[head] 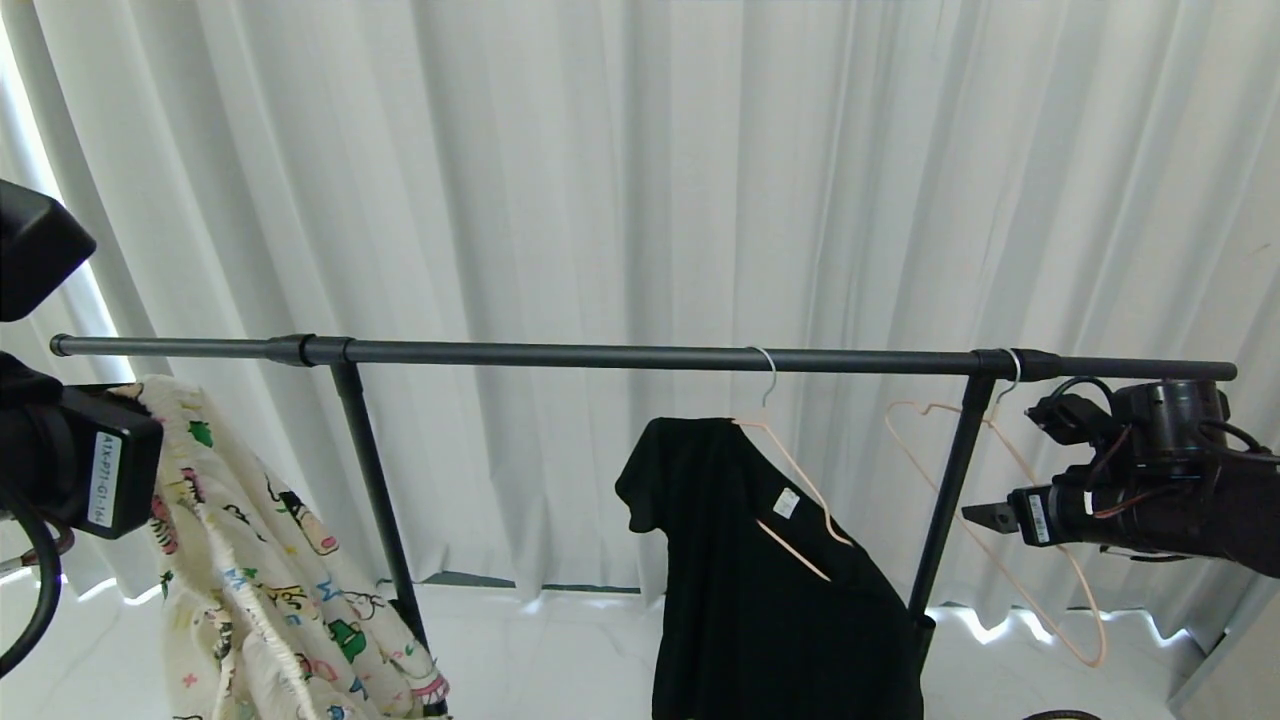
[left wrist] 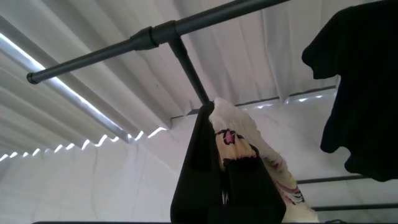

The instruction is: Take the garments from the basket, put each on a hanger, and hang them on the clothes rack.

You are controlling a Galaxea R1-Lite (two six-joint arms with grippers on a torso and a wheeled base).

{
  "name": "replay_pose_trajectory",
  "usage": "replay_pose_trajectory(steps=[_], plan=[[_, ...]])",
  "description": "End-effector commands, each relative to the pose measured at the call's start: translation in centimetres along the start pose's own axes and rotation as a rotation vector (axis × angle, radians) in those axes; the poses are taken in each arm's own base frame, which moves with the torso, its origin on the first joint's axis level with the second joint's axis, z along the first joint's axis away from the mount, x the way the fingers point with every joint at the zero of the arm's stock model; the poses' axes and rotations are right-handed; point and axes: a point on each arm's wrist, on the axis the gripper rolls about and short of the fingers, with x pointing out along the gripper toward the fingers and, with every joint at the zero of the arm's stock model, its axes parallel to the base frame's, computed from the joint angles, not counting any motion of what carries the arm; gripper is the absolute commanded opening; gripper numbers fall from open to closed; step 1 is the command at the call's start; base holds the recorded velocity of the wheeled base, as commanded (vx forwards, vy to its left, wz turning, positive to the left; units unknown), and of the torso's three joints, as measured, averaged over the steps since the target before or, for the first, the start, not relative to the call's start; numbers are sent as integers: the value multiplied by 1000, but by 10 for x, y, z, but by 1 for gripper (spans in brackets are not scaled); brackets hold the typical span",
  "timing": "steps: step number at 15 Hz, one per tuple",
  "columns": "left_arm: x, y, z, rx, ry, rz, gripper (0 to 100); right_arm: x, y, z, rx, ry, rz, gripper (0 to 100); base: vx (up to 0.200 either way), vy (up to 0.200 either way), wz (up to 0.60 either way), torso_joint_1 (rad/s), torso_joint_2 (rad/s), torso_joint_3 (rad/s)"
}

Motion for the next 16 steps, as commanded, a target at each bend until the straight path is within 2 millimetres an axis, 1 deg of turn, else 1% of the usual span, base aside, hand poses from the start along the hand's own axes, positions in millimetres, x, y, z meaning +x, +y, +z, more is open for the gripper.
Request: replay_pose_trajectory(steps=[1, 6, 10, 16], plan=[[2, -1, -1, 3, 7, -3, 0, 5, -1, -3, 2, 14, 2, 100, 0, 0, 0, 0, 0, 0], [3, -2, -2, 6, 15, -5, 0, 7, -1, -3, 1, 12, 3, 100, 0, 0, 0, 0, 0, 0], [3, -2, -3, 5, 18, -6, 0, 6, -1, -2, 0, 8, 1, 100, 0, 0, 0, 0, 0, 0], [-1, -1, -4, 1, 9, -2, 0, 7, -1, -2, -2, 10, -2, 100, 0, 0, 0, 0, 0, 0]])
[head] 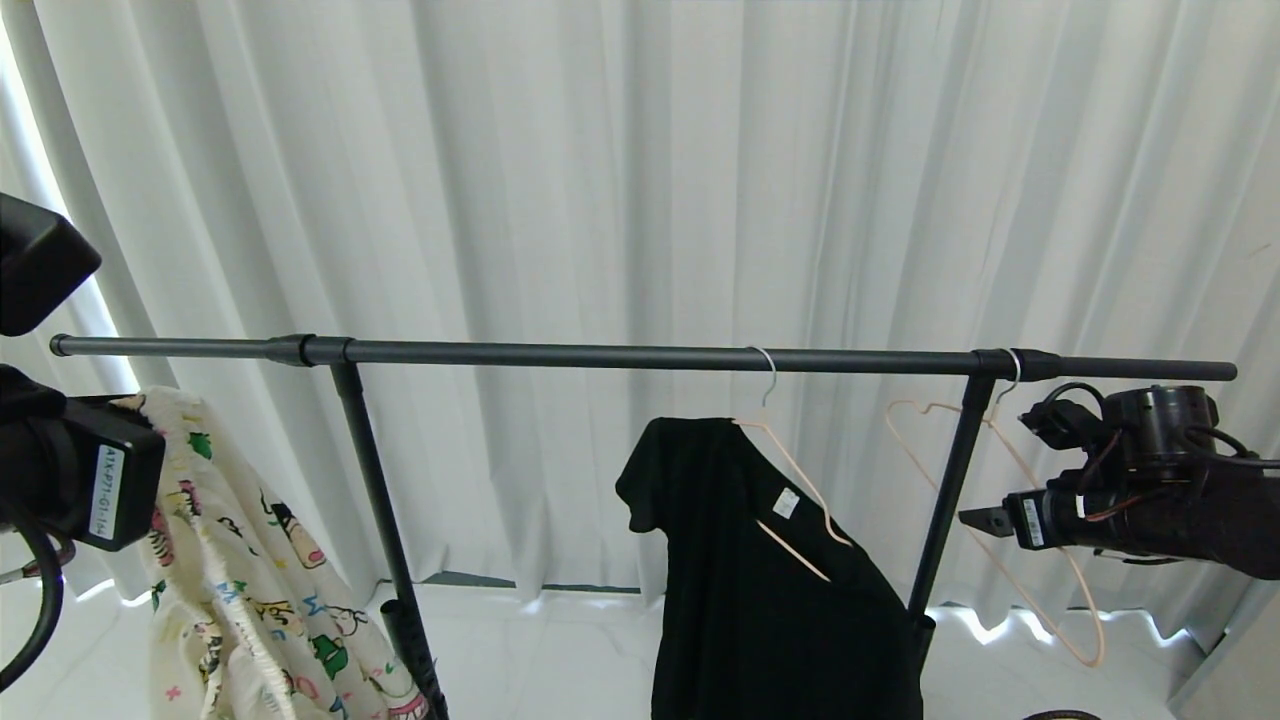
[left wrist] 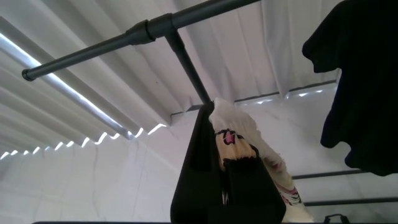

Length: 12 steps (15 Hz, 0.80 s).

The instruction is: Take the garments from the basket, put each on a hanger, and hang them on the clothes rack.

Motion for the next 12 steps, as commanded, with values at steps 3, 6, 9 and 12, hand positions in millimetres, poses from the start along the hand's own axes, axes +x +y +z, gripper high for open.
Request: replay_pose_trajectory(steps=[3, 6, 9, 12], plan=[[-1, 0, 0, 0, -2, 1, 0, -2, 0, 1, -1, -7, -3, 100, 0, 0, 0, 0, 0, 0], [-2, 1, 0, -2, -5, 2, 0, -2, 0, 1, -2, -7, -3, 100, 0, 0, 0, 0, 0, 0], [-4, 1, -2, -3, -6, 2, 0, -2, 0, 3, -6, -24, -6, 0, 0, 0, 0, 0, 0, 0], [-5, 1, -4, -3, -7, 3, 0, -6, 0, 5, -11, -38, -21, 0, 0, 0, 0, 0, 0, 0]])
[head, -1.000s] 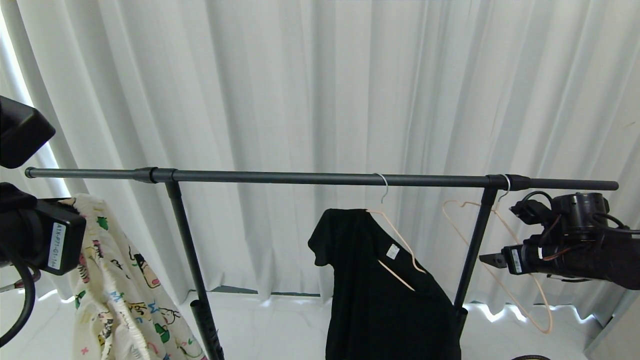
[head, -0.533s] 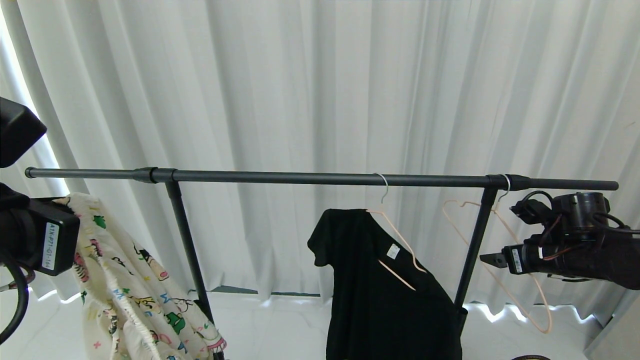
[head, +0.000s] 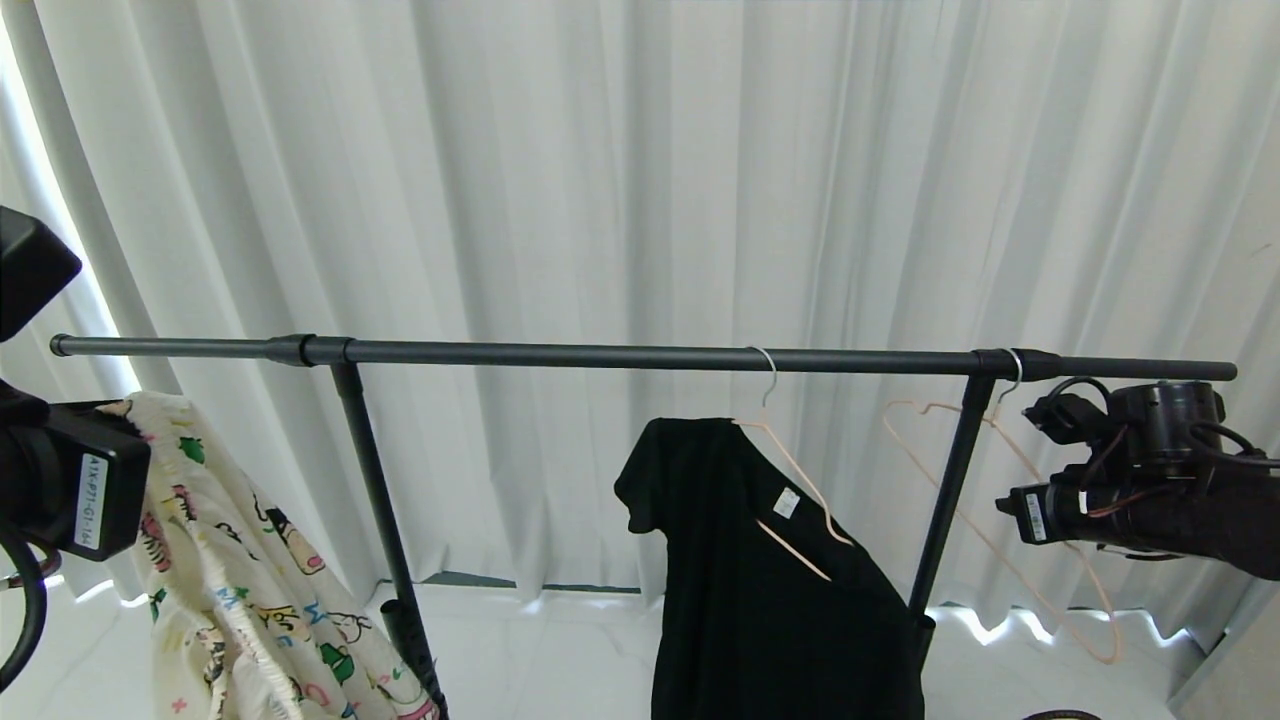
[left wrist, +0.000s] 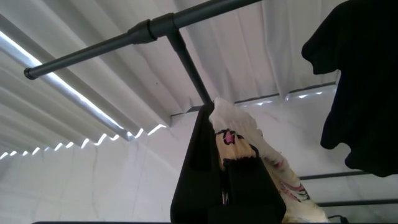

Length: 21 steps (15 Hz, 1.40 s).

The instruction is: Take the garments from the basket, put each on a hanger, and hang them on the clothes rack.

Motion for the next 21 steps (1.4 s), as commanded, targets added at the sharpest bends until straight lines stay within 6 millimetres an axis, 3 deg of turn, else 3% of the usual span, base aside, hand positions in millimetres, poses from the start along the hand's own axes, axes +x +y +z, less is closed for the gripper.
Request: replay_pose_trajectory(steps=[1, 21], plan=[[-3, 0, -2, -1, -3, 1, 0, -2, 0, 2, -2, -10, -2, 0, 0, 0, 0, 0, 0, 0], [-5, 0, -6, 0, -5, 1, 0, -5, 1, 4, -5, -21, -2, 0, 0, 0, 0, 0, 0, 0]])
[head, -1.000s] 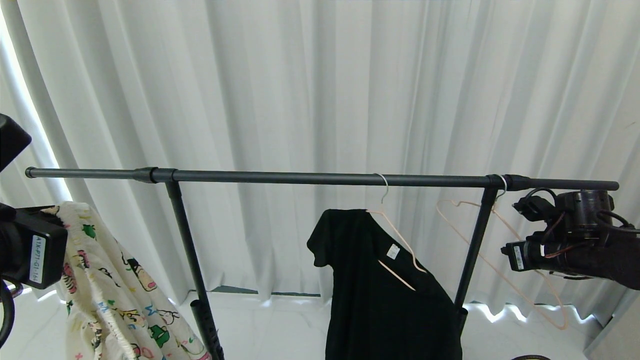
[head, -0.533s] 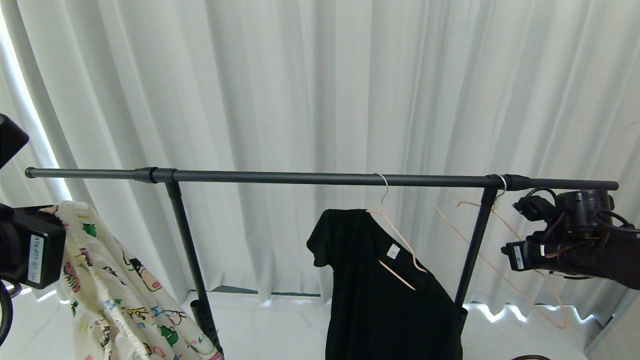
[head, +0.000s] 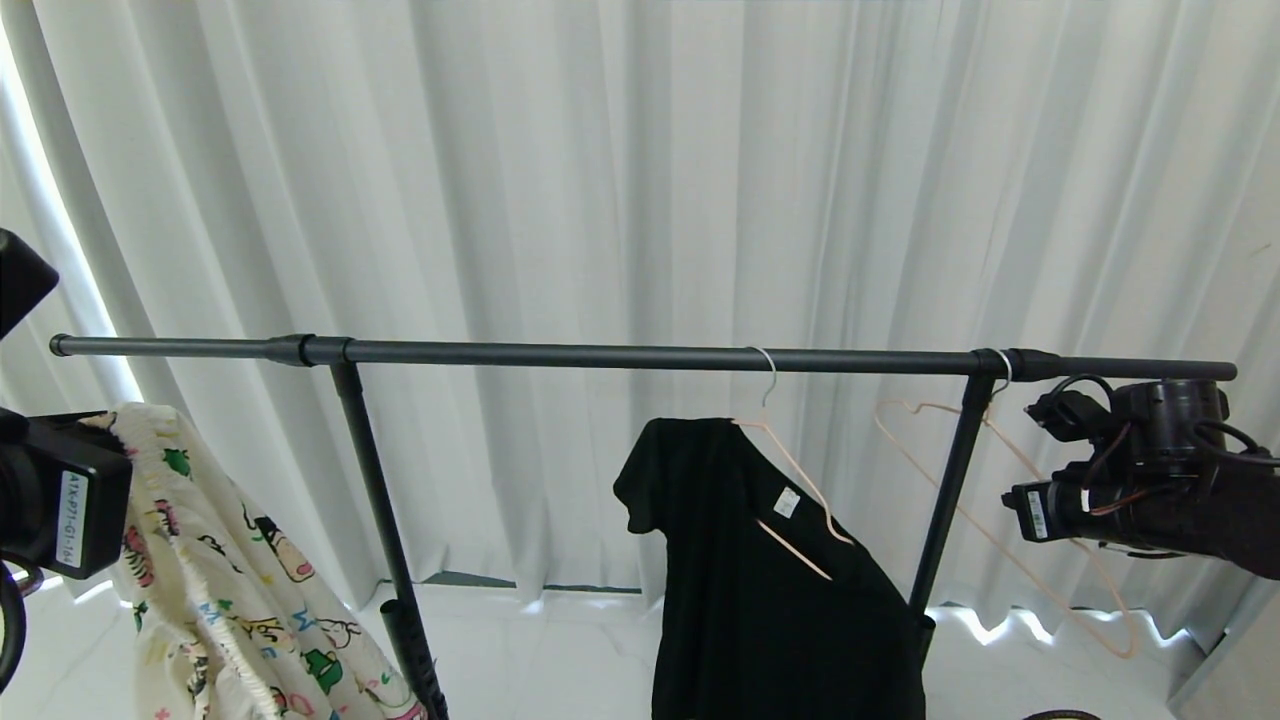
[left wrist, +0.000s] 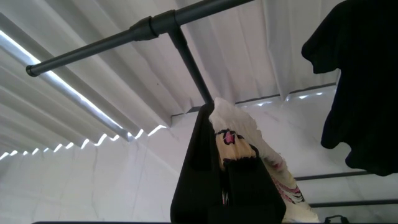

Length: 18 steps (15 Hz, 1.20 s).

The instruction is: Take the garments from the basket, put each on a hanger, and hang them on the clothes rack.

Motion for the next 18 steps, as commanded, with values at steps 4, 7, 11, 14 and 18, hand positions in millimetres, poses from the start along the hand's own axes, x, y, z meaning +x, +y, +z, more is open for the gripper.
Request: replay_pose_trajectory(steps=[4, 7, 11, 14, 18], plan=[[1, 0, 0, 1, 4, -1, 0, -15, -2, 10, 3, -64, -13, 0, 0, 0, 0, 0, 0, 0], [1, 0, 0, 1, 4, -1, 0, -24, -7, 16, 8, -110, -31, 0, 0, 0, 0, 0, 0, 0], [2, -1, 0, 2, 5, -3, 0, -42, -6, 16, 7, -160, -36, 0, 0, 0, 0, 0, 0, 0], [1, 0, 0, 1, 4, -2, 0, -51, -6, 9, 35, -213, -47, 0, 0, 0, 0, 0, 0, 0], [1, 0, 0, 0, 4, -2, 0, -72, -14, 3, 68, -246, -88, 0, 0, 0, 0, 0, 0, 0]])
